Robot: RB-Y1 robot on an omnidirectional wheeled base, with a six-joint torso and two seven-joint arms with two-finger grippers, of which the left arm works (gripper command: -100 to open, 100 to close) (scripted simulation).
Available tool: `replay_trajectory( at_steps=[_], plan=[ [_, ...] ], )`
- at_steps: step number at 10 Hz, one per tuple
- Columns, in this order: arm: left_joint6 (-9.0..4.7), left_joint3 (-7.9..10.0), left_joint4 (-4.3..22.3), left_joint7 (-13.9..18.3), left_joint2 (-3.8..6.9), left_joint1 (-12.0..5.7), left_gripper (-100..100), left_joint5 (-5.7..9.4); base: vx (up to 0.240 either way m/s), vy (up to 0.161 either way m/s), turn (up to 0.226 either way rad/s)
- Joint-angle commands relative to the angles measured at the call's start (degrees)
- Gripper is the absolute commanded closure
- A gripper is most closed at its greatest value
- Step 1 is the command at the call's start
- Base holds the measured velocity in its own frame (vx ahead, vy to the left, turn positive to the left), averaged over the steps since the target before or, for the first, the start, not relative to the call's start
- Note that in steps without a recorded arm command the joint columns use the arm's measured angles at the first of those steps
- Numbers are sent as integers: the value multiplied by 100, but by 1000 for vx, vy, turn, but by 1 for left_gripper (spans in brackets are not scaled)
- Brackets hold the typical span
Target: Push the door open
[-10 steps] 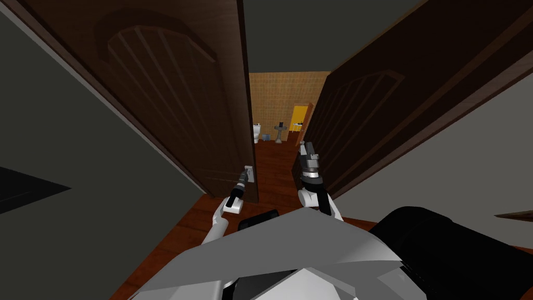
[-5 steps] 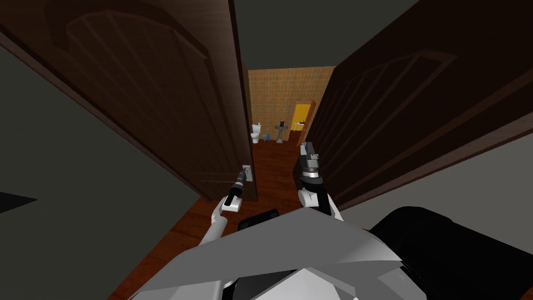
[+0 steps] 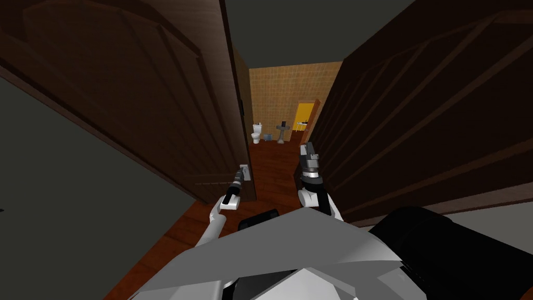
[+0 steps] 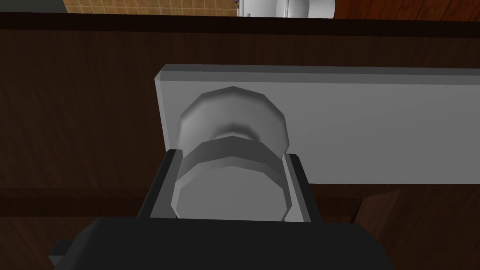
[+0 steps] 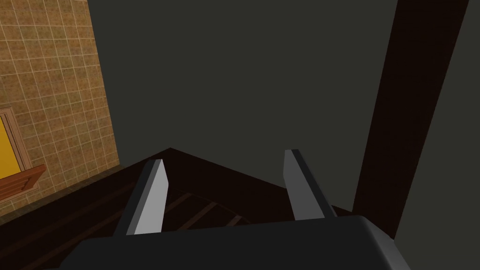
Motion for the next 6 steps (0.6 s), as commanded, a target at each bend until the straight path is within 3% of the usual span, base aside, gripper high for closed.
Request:
replay_trajectory(
  at_steps=[1, 3, 6],
  plan=[
    [-24, 177, -45, -28, 72, 19, 100, 21, 113, -115, 52],
    [-25, 339, 13, -70, 64, -20, 100, 39, 137, -162, 78],
    [-25, 501, 72, -112, 50, -58, 100, 56, 105, -92, 50]
  ],
)
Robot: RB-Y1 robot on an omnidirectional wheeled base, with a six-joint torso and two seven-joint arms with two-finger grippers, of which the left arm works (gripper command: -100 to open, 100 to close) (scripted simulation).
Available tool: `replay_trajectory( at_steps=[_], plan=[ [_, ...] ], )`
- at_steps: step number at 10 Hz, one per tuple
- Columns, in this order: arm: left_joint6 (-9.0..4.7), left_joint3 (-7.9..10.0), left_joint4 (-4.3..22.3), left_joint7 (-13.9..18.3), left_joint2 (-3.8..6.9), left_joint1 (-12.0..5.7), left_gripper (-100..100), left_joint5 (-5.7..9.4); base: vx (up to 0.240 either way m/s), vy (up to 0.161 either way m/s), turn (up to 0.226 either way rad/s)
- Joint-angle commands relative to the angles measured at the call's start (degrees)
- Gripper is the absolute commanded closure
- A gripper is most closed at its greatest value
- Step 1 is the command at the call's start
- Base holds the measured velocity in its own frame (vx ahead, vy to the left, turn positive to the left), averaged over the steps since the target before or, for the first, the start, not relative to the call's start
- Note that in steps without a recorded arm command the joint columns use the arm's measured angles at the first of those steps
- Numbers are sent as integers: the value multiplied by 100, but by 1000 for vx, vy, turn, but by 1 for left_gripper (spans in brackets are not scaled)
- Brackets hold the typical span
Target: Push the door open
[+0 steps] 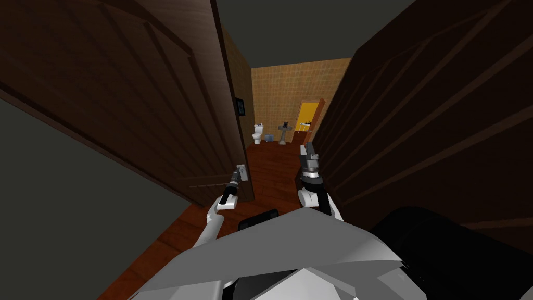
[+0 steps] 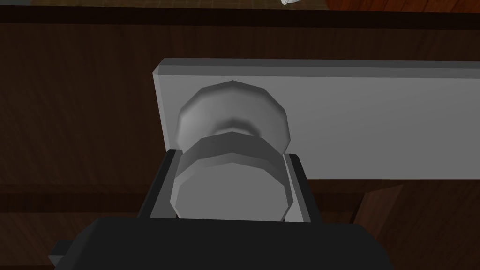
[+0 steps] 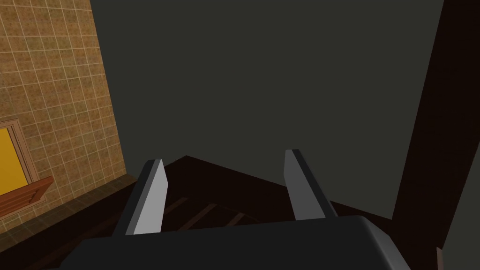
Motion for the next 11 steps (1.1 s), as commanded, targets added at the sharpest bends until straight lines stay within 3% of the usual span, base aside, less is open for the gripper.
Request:
replay_trajectory(
  at_steps=[1, 11],
  plan=[
    [-27, 161, 25, -18, 52, -59, 100, 23, 98, -93, 65],
    [-28, 846, 272, -194, -100, -222, 100, 97, 131, -137, 74]
  ],
)
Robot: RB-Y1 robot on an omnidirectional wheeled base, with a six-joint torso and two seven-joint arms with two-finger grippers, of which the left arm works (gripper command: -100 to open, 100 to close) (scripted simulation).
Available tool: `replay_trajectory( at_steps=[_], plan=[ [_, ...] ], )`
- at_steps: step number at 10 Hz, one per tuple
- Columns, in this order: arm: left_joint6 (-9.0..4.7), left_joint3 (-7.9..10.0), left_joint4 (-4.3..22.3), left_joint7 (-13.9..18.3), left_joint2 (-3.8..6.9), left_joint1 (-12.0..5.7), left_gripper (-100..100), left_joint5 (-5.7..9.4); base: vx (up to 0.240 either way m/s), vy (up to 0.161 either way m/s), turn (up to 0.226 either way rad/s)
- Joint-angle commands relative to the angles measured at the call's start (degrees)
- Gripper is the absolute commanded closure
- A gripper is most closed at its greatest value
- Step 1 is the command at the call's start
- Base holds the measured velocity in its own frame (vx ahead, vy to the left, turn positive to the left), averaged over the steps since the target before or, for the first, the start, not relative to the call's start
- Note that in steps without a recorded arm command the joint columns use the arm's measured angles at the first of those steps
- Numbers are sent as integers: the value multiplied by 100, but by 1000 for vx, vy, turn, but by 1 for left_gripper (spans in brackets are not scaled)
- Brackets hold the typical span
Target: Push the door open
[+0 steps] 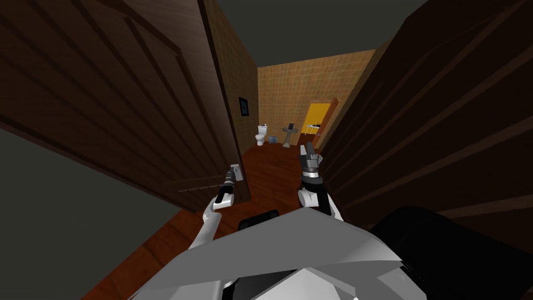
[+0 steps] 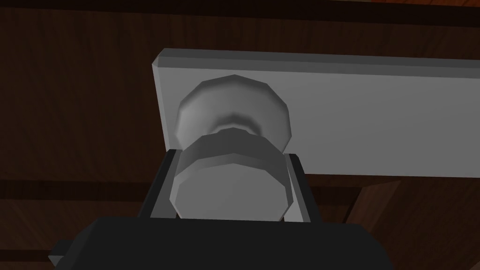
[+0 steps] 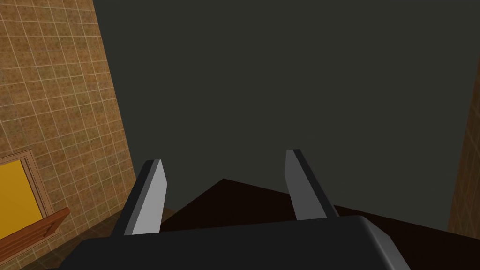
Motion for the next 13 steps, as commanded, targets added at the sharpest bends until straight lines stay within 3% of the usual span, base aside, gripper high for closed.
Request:
replay_trajectory(
  at_steps=[1, 3, 13],
  plan=[
    [3, 71, -26, -7, -22, -12, 100, 14, 145, -114, 54],
    [16, 109, -12, -14, -5, 1, 100, 16, 106, -79, 46],
    [-12, 709, 78, -133, 197, -45, 100, 118, 175, -72, 53]
  ],
)
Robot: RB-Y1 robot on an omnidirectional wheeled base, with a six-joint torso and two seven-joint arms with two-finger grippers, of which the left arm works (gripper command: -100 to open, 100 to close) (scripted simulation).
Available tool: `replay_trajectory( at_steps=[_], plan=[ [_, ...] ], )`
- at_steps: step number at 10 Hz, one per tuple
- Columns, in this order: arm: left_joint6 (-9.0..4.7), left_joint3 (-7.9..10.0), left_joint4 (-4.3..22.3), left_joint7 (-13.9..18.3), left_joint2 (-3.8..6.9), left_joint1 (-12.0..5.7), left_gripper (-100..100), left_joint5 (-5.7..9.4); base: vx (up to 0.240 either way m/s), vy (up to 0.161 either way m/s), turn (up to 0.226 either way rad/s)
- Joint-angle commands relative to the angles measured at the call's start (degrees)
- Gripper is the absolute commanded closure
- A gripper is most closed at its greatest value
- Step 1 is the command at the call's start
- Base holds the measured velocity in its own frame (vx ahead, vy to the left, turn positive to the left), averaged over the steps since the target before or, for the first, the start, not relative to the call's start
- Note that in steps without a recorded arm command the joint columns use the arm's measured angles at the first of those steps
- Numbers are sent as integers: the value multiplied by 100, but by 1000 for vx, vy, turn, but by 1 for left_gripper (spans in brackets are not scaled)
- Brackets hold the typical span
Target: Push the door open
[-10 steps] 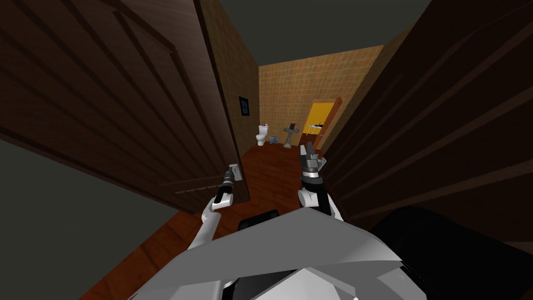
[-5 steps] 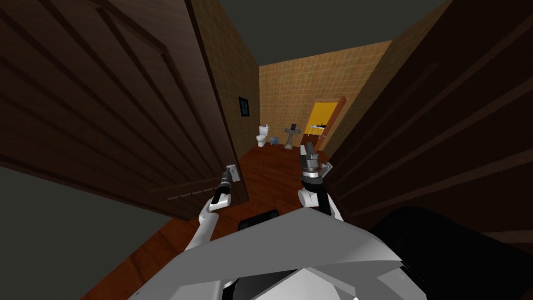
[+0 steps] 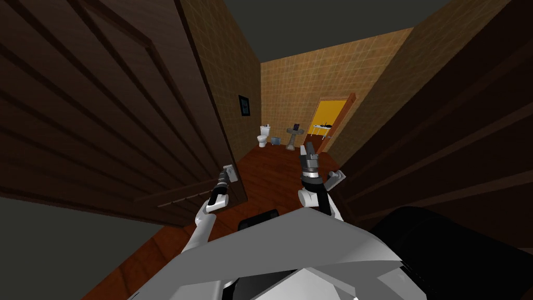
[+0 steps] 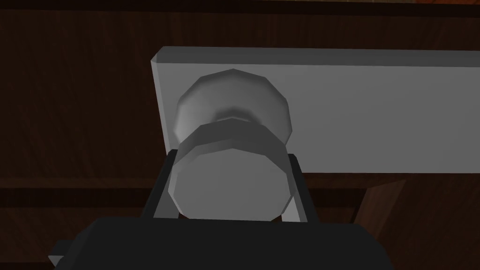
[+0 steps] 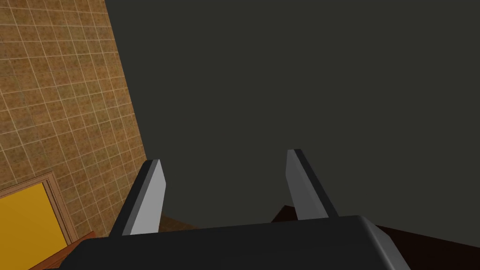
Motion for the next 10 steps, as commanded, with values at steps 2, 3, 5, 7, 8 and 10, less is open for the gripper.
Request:
replay_trajectory(
  at_steps=[2, 3, 5, 7, 8, 10],
  plan=[
    [-15, 245, 32, -36, 85, -47, 100, 42, 198, -97, 80],
    [-18, 320, 45, -51, 93, -52, 100, 54, 183, -89, 60],
    [-25, 469, 70, -82, 107, -62, 100, 79, 194, -106, 89],
    [-32, 617, 96, -112, 114, -73, 100, 103, 194, -112, 81],
    [-35, 689, 108, -127, 116, -78, 100, 115, 210, -123, 93],
    [-43, 861, 137, -163, 114, -90, 100, 144, 211, -107, 93]
  ],
)
